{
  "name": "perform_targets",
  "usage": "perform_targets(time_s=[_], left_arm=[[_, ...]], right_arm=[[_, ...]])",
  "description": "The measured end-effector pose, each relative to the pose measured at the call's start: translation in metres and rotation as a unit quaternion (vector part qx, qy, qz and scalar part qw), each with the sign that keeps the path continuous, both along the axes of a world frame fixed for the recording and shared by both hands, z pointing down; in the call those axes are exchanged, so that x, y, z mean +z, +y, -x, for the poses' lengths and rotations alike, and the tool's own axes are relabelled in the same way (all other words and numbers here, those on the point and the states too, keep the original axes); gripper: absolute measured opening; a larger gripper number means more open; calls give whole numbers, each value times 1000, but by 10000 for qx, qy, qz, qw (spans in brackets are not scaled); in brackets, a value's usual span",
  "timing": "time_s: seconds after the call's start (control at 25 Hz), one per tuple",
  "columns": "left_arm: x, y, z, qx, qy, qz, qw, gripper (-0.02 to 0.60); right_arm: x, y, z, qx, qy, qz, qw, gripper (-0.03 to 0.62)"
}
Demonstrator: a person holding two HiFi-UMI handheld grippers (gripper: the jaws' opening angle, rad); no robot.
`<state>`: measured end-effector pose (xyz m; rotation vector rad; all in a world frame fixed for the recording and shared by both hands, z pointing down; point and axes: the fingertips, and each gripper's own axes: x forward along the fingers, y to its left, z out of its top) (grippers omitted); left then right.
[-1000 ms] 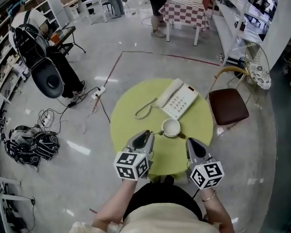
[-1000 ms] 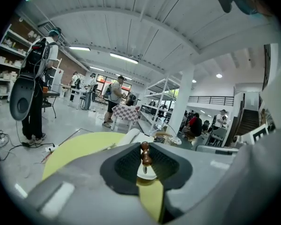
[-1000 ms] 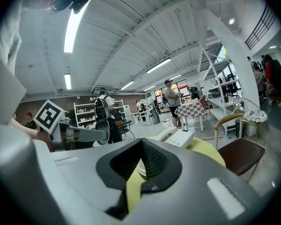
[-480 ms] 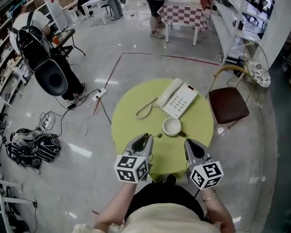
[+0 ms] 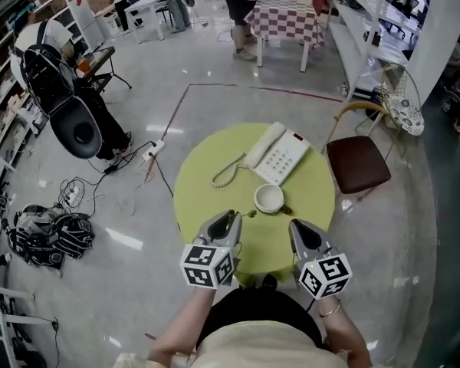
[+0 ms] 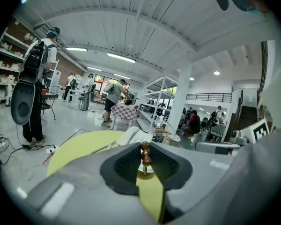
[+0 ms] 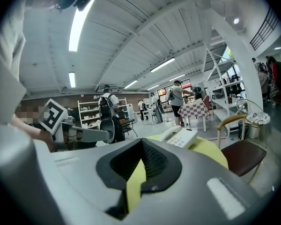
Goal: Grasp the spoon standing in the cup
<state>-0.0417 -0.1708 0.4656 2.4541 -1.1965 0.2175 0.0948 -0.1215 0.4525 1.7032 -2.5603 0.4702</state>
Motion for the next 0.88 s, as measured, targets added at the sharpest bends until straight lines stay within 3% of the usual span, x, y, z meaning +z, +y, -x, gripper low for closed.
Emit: perform_targets(time_s=[0.88], left_arm=[[7,2,5,-52,-74,4,10000,55]], right_arm=[[6,2,4,56,-54,2,10000,-3]])
